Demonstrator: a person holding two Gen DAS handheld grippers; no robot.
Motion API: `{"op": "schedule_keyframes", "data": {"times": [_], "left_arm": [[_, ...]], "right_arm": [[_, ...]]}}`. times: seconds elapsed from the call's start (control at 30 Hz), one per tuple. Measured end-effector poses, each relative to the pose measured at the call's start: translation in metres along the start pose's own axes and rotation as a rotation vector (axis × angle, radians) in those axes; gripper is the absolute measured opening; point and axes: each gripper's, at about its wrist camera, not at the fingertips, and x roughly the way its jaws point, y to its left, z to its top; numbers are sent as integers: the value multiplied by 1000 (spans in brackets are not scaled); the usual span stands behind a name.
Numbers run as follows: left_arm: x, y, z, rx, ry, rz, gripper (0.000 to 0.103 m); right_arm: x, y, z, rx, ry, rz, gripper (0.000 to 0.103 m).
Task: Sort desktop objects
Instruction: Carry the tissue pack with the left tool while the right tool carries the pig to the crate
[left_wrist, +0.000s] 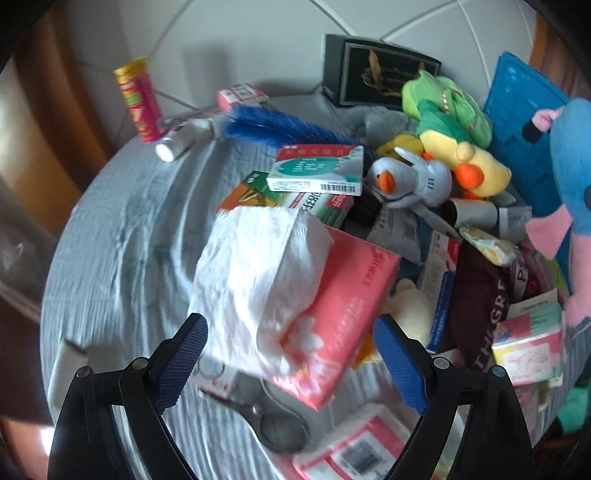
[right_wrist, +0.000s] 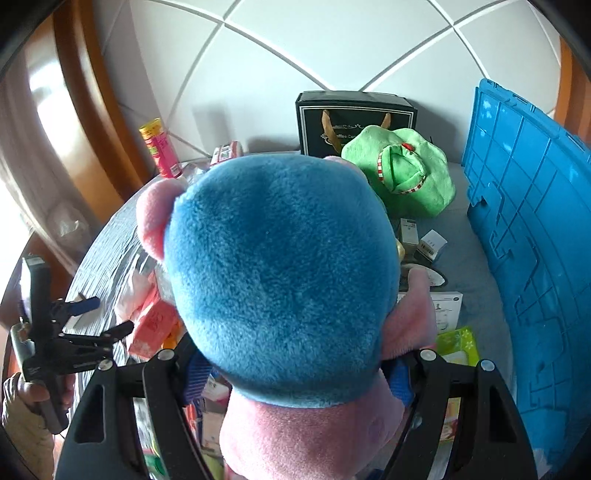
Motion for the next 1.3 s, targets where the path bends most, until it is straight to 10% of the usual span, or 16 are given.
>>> {"op": "schedule_keyframes", "data": {"times": [0.23,0.47,1.3], "left_arm": [[43,-12,16,104,52,-149,102],[53,-34,9,138,32,-52,85],[-197,-165,51,-92,-427,68,84]], "right_arm": [[26,10,-5,95,41,-82,76],[39,2,-18,152,67,-131,76],[-131,-52,25,-59,-253,-37,76]]}}
